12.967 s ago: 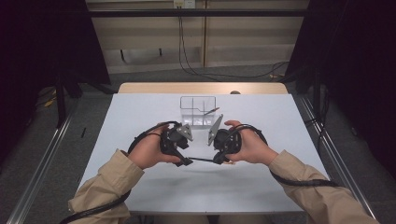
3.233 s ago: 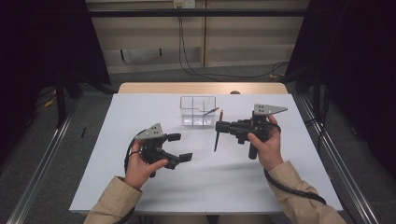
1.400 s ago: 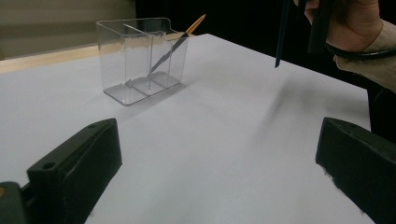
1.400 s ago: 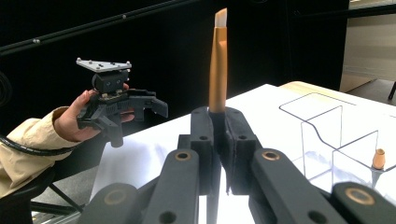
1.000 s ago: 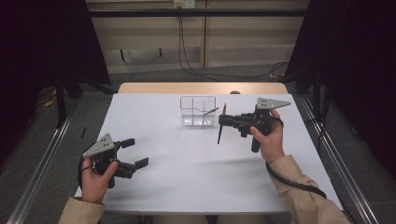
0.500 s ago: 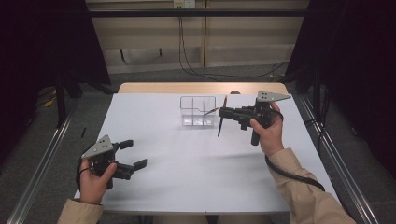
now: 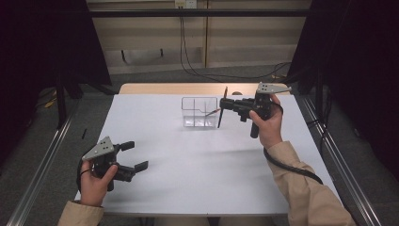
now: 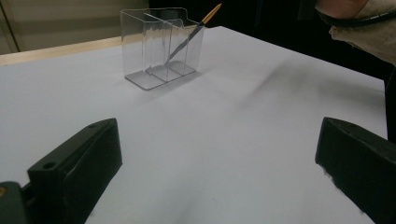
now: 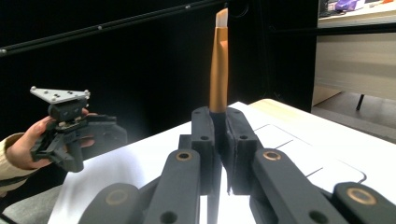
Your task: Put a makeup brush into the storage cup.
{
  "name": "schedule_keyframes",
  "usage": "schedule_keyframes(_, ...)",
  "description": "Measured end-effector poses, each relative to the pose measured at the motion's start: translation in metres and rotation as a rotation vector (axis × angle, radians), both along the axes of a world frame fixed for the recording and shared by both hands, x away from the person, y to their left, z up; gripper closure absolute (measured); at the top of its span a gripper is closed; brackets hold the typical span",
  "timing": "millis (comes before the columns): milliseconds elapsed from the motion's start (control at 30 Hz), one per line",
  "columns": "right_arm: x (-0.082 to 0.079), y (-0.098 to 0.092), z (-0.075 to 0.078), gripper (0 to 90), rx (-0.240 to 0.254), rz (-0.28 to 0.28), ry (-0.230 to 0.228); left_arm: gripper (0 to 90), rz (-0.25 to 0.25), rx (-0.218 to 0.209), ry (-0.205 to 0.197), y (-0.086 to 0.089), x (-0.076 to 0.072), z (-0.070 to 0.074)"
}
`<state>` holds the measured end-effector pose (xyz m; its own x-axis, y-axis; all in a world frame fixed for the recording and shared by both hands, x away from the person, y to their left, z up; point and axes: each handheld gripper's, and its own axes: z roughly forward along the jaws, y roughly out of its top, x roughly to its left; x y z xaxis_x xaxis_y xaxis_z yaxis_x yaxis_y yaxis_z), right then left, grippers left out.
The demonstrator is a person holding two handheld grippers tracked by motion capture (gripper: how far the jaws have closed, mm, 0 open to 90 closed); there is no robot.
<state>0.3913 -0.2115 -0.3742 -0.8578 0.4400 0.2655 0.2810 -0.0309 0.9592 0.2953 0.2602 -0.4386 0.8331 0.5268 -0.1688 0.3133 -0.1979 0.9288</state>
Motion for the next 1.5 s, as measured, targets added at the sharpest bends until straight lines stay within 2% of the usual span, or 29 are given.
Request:
schedule_keyframes(200, 0.006, 0.002, 0.003, 84.0, -0.005, -0.033, -0.011, 0.4, -0.001, -0.003, 0.000, -0.001, 0.000, 0.000)
schedule_keyframes(300, 0.010, 0.004, 0.004, 84.0, -0.007, -0.056, -0.030, 0.4, -0.003, -0.004, -0.001, -0.001, 0.000, 0.000)
schedule_keyframes(433, 0.013, 0.007, 0.004, 84.0, -0.029, -0.080, -0.041, 0.4, -0.007, -0.008, -0.001, 0.000, 0.000, 0.000)
schedule_keyframes(667, 0.019, 0.011, 0.006, 84.1, -0.040, -0.098, -0.056, 0.6, -0.002, -0.010, -0.002, -0.001, 0.000, 0.000)
schedule_keyframes(833, 0.023, 0.014, 0.006, 84.1, -0.042, -0.118, -0.059, 0.6, -0.005, -0.001, -0.004, -0.001, 0.000, 0.000)
schedule_keyframes(1000, 0.026, 0.017, 0.006, 84.1, -0.068, -0.134, -0.061, 0.6, -0.008, -0.006, -0.006, -0.001, 0.000, 0.001)
schedule_keyframes(1500, 0.037, 0.018, 0.003, 84.1, -0.075, -0.192, -0.064, 0.7, -0.017, -0.002, -0.010, -0.003, -0.001, 0.001)
